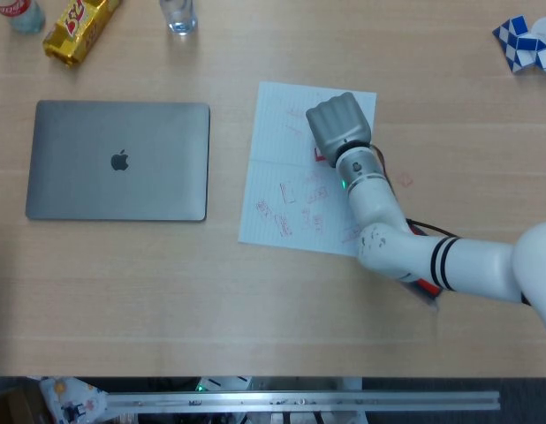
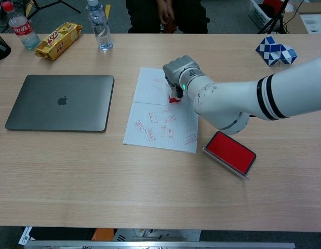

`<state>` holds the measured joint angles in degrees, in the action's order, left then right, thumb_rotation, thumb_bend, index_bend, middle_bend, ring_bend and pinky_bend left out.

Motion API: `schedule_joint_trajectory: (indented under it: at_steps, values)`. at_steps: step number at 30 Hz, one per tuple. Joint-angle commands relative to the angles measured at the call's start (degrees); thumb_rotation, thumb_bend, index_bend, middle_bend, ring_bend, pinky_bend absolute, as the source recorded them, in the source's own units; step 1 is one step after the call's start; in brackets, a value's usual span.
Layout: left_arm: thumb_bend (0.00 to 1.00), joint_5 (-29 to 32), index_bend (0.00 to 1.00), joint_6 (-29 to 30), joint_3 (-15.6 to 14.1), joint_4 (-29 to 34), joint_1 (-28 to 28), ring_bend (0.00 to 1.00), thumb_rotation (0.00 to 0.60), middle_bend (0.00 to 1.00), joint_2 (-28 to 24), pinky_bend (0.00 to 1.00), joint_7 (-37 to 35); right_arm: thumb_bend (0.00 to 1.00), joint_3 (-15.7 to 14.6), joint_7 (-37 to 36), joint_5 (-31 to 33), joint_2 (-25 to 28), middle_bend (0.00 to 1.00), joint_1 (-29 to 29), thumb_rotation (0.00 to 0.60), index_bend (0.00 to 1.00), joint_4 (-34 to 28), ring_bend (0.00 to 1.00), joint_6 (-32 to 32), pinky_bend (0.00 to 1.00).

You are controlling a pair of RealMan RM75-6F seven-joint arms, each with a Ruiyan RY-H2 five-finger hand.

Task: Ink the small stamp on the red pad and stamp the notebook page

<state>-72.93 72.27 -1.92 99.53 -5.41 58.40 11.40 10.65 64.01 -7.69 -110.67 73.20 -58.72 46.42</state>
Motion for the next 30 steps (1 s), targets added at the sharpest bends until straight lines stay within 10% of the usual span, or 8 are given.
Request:
schedule_joint_trajectory:
  at_steps: [1,17,30]
  values:
    - [0.21,0.04,0.0,0.0,-0.01,0.0,0.0,0.01,0.6,0.0,0.01,0.02,0.03,0.5,0.14,0.15,-0.04,-0.17,0.77,-0.02,0.6,0.94,0.12,0.65,-0.08,0.37]
    - [0.21,0.06,0.0,0.26,-0.08,0.18,0.14,0.01,0.6,0.0,-0.18,0.02,-0.13,0.5,1.49,0.05,-0.47,0.53,0.77,-0.76,0.6,0.94,-0.96,0.65,0.1,0.37]
    - [0.21,-2.46,0.0,0.57,-0.69,1.53,-0.1,0.01,0.6,0.0,-0.46,0.02,0.16,0.5,1.04,-5.71,-5.22,18.3,0.77,-6.35,0.6,0.94,-23.15,0.65,5.61,0.37]
